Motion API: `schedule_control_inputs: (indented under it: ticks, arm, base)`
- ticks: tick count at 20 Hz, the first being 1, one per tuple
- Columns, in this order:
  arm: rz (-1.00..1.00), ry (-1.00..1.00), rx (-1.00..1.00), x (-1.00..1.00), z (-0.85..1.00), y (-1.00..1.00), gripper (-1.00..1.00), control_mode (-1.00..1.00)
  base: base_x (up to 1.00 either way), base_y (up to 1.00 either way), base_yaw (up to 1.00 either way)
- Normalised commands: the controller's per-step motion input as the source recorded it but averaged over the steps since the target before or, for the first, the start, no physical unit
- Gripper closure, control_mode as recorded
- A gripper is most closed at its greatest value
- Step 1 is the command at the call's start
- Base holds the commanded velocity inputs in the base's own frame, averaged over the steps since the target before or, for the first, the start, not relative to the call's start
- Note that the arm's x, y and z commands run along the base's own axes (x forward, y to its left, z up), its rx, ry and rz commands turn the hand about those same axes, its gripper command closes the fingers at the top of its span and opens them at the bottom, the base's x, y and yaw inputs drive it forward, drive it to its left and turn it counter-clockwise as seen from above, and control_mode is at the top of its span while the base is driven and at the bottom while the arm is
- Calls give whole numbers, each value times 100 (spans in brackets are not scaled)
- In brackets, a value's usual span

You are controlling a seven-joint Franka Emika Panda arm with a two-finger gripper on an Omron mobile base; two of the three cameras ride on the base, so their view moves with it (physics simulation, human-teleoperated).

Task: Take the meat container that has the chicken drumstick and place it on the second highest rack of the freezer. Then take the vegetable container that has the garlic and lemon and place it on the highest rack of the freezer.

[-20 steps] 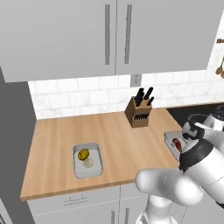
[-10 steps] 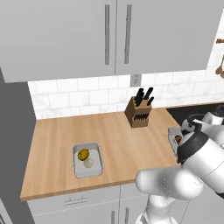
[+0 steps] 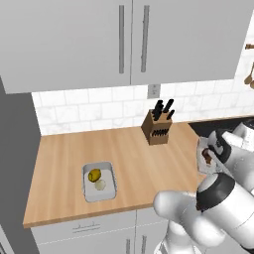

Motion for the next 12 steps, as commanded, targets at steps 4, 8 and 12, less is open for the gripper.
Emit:
schedule_control_inputs:
  ticks: [4,8,12]
  arm:
    - [0,-21,-3,-35,92,17,100,-100]
    - [0,-7,-6,-26,94,20,100,-100]
    - [0,0,-5,-34,77,43,100,-100]
  base:
    - [0,0,0]
    - [0,0,0]
    - [0,0,0]
